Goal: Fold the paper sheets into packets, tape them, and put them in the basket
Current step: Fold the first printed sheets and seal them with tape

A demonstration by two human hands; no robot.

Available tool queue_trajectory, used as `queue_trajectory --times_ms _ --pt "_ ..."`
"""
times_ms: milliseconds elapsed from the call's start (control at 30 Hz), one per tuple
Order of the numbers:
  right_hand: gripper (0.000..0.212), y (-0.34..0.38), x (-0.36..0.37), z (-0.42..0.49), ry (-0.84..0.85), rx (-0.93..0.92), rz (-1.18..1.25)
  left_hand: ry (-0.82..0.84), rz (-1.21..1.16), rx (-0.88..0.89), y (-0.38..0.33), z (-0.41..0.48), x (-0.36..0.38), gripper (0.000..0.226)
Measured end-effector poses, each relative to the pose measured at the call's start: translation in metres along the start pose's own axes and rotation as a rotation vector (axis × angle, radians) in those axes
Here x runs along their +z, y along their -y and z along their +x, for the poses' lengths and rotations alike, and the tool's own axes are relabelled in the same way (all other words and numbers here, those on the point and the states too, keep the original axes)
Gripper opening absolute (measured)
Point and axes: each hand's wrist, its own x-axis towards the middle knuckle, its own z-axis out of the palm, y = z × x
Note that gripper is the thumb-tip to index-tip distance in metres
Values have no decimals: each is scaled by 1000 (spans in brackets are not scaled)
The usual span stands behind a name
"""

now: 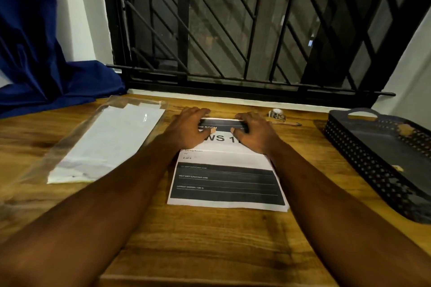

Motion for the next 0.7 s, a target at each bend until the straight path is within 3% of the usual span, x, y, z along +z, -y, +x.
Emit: queue_trajectory --times_ms 233,433,567,700 --pt "60 3 -7 0 -63 -57 31 -102 46 98 -2 7 -1 60" --pt "69 13 -22 -1 -133 -143 0 -261 101 172 -6 6 -4 18" --pt "66 19 -31 2 -121 -141 -150 -356 59 164 -7 9 -8 16" --pt "29 26 -36 0 -187 -110 -159 -388 11 218 -5 9 -10 19"
